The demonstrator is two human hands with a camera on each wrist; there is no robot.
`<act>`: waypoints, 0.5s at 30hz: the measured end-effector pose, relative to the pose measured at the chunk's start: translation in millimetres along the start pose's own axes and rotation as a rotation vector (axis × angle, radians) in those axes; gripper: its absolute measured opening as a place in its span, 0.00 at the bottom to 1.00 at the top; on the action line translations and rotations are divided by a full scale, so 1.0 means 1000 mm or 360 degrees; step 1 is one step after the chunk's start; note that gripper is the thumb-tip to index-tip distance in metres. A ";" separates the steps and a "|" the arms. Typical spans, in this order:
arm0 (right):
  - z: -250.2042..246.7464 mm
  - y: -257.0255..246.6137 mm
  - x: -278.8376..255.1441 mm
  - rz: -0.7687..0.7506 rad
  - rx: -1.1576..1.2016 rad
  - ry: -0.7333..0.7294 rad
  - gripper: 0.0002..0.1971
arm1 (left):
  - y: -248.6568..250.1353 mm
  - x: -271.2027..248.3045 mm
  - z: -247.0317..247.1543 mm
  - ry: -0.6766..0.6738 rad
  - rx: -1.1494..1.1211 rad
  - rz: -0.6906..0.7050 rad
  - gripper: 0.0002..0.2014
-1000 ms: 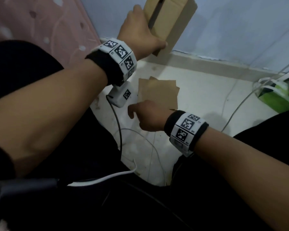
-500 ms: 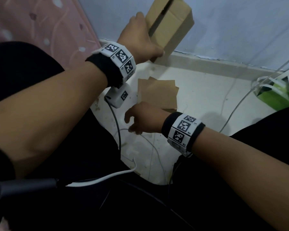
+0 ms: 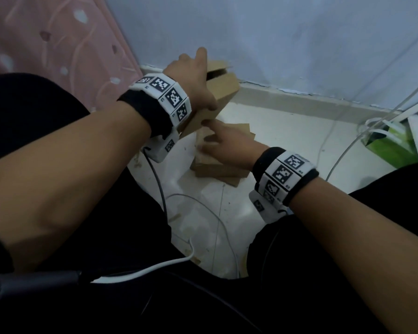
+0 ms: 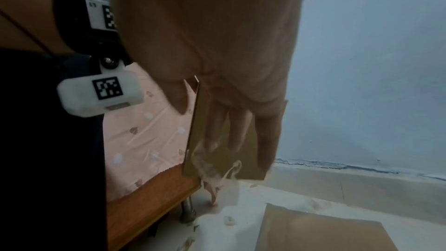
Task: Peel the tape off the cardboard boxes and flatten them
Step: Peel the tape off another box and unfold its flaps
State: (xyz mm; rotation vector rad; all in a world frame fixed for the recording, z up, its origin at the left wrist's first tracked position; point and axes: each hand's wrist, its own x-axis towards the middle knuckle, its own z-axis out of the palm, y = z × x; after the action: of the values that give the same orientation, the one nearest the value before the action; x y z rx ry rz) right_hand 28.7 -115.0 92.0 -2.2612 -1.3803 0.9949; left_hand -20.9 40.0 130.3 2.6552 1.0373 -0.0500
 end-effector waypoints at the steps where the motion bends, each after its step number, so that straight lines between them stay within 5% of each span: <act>1: -0.002 0.000 0.003 0.0012 0.0022 0.0127 0.29 | 0.000 0.000 0.000 -0.0039 0.0018 -0.0002 0.42; 8: -0.003 0.005 0.007 0.0076 0.0225 0.0744 0.16 | 0.001 -0.003 -0.004 -0.0091 0.0210 0.0200 0.38; 12: -0.018 0.005 0.006 0.0286 0.0771 0.0901 0.13 | 0.006 -0.004 -0.003 -0.0325 0.0319 0.0379 0.21; 15: -0.028 0.004 0.005 0.0316 0.1122 0.0976 0.15 | 0.007 -0.001 0.004 -0.0368 0.0177 0.0466 0.20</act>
State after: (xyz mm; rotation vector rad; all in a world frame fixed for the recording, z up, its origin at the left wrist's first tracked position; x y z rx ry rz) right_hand 51.8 -110.3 107.7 -1.9150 -0.4534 0.6097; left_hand -16.8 33.2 128.6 2.7886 0.5844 -0.3531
